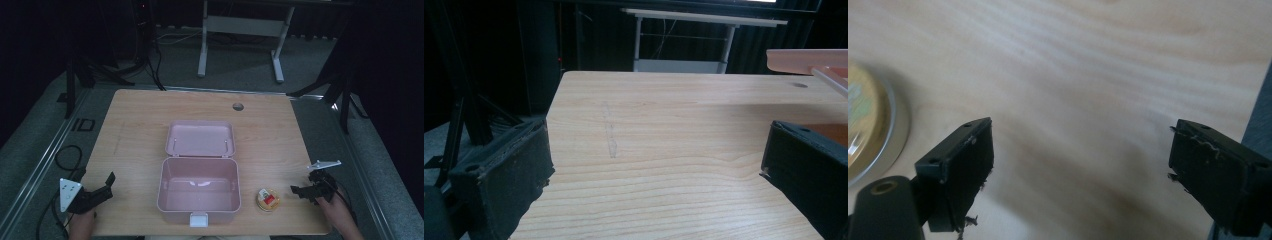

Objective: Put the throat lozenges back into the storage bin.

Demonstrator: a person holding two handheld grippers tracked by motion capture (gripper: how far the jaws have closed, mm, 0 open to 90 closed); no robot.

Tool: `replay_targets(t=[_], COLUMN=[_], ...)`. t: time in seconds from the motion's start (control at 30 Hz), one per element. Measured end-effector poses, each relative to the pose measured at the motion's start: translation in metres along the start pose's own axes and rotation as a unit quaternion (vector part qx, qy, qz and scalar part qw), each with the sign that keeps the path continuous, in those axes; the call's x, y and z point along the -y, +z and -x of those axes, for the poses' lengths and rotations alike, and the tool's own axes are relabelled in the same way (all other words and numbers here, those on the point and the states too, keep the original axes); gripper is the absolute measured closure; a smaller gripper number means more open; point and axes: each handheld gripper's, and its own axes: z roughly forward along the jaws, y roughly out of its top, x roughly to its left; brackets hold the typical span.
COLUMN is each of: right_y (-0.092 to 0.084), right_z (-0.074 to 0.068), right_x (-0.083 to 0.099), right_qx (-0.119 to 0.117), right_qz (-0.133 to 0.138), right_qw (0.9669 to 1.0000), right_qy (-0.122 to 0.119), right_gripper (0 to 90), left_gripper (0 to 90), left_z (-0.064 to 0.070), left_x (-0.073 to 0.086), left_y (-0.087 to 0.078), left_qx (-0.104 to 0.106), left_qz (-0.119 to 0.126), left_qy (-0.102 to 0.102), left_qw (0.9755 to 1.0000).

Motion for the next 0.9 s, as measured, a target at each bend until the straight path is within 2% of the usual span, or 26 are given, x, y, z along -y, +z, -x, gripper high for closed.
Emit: replay_targets(t=[0.1,0.17,0.2,0.27,0.3,0.33,0.4,0.53,0.6,0.67,0.7,0.73,0.77,0.87,0.9], right_y=[-0.004,-0.006,-0.006,-0.007,-0.007,-0.008,-0.009,-0.012,-0.013,-0.013,-0.013,-0.014,-0.014,-0.015,-0.014], right_z=[0.002,0.001,0.001,0.000,-0.002,-0.005,-0.008,-0.015,-0.017,-0.020,-0.020,-0.020,-0.023,-0.029,-0.032], right_x=[0.002,0.003,0.003,0.004,0.004,0.004,0.004,0.003,0.001,-0.001,-0.001,-0.001,-0.003,-0.004,-0.005], right_qx=[-0.013,-0.008,-0.014,-0.038,-0.040,-0.045,-0.058,-0.093,-0.094,-0.097,-0.097,-0.097,-0.105,-0.116,-0.116], right_qz=[-0.026,-0.040,-0.050,-0.072,-0.083,-0.093,-0.110,-0.144,-0.162,-0.179,-0.179,-0.185,-0.202,-0.224,-0.227], right_qw=[0.9992,0.9982,0.9973,0.9938,0.9916,0.9887,0.9839,0.9727,0.9686,0.9624,0.9624,0.9603,0.9524,0.9389,0.9361], right_qy=[-0.025,-0.044,-0.052,-0.075,-0.091,-0.109,-0.128,-0.156,-0.163,-0.180,-0.180,-0.184,-0.203,-0.234,-0.243], right_gripper=[10.7,10.7,10.7,10.7,10.7,10.7,10.7,10.7,10.7,10.7,10.7,10.7,14.2,14.2,14.2], left_gripper=[0.3,0.3,0.3,0.3,0.3,0.3,0.3,0.3,0.3,0.3,0.3,0.3,0.3,0.3,0.3], left_z=[0.000,0.000,0.000,0.000,0.000,0.000,0.000,0.000,0.000,0.000,0.000,0.000,0.000,-0.001,0.000], left_x=[0.000,0.000,0.000,0.000,0.000,0.000,0.000,0.000,0.000,0.000,0.000,0.000,0.000,0.000,0.000], left_y=[0.000,0.000,0.000,0.000,0.000,0.000,0.000,0.000,0.000,0.000,0.000,0.000,0.000,0.000,0.000], left_qx=[0.000,-0.001,-0.001,-0.001,0.000,0.000,0.001,0.001,0.001,0.001,0.001,0.001,0.002,0.002,0.002], left_qz=[-0.001,-0.001,-0.001,-0.001,-0.001,-0.001,-0.001,-0.002,-0.001,-0.001,-0.001,-0.002,-0.001,-0.001,-0.001], left_qy=[0.001,0.000,0.000,0.000,0.000,0.000,-0.002,-0.001,-0.001,-0.001,-0.001,-0.001,-0.002,-0.002,-0.002], left_qw=[1.0000,1.0000,1.0000,1.0000,1.0000,1.0000,1.0000,1.0000,1.0000,1.0000,1.0000,1.0000,1.0000,1.0000,1.0000])
